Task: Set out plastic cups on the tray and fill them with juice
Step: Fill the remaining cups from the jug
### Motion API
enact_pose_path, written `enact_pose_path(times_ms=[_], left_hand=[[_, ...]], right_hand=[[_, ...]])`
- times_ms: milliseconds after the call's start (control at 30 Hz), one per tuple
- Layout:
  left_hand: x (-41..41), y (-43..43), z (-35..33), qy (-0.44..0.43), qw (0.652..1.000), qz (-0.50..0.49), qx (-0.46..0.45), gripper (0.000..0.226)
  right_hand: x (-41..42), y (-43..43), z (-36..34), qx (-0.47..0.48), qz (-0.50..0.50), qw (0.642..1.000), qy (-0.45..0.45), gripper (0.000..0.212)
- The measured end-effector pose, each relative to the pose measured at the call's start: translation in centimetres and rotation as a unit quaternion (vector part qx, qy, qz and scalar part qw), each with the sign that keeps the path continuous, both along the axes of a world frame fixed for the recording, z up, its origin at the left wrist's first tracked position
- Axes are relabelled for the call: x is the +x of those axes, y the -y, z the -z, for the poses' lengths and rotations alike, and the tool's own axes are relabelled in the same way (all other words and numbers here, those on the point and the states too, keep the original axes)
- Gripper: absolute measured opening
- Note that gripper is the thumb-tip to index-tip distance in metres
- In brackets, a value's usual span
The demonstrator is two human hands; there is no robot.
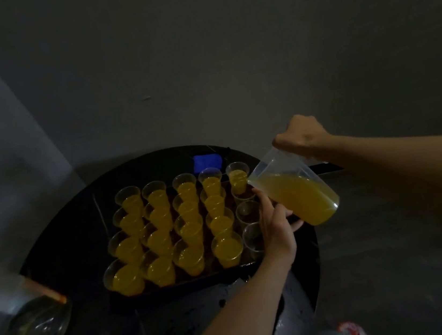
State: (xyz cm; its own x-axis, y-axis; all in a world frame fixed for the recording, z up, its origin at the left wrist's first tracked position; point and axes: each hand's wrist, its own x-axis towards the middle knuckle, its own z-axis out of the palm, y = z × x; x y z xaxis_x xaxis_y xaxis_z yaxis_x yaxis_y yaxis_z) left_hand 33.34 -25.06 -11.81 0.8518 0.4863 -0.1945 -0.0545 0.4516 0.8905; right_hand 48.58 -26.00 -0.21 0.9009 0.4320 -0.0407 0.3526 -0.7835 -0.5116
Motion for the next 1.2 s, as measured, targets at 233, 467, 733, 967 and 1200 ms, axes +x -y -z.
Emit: enact_pose_path(times_ms=[233, 467, 733, 967, 1200], left_hand=[[0.1, -0.1, -0.1, -0.001, 1.000, -0.003, -0.017, 0.083], [0.2, -0.1, -0.1, -0.011, 0.999, -0.009, -0.038, 0.083], [0.4, -0.1, 0.3, -0.006, 0.999, -0.008, -0.042, 0.085], [0.3, -0.2, 0.6, -0.009, 0.999, 0.000, -0.043, 0.085], [0.1, -0.1, 0.5, -0.001, 0.999, 0.004, -0.034, 0.084]], right_hand=[[-0.1, -0.7, -0.7, -0.022, -0.014, 1.000, -0.015, 0.028], [-0.1, -1.1, -0.6, -0.041, -0.012, 0.999, -0.012, 0.027], [-0.1, -0.8, -0.9, -0.036, -0.025, 0.999, -0.028, 0.027], [-0.2, -0.9, -0.6, -0.048, -0.016, 0.999, -0.018, 0.027], [-0.5, -0.9, -0.9, -0.048, -0.020, 0.999, -0.013, 0.025]])
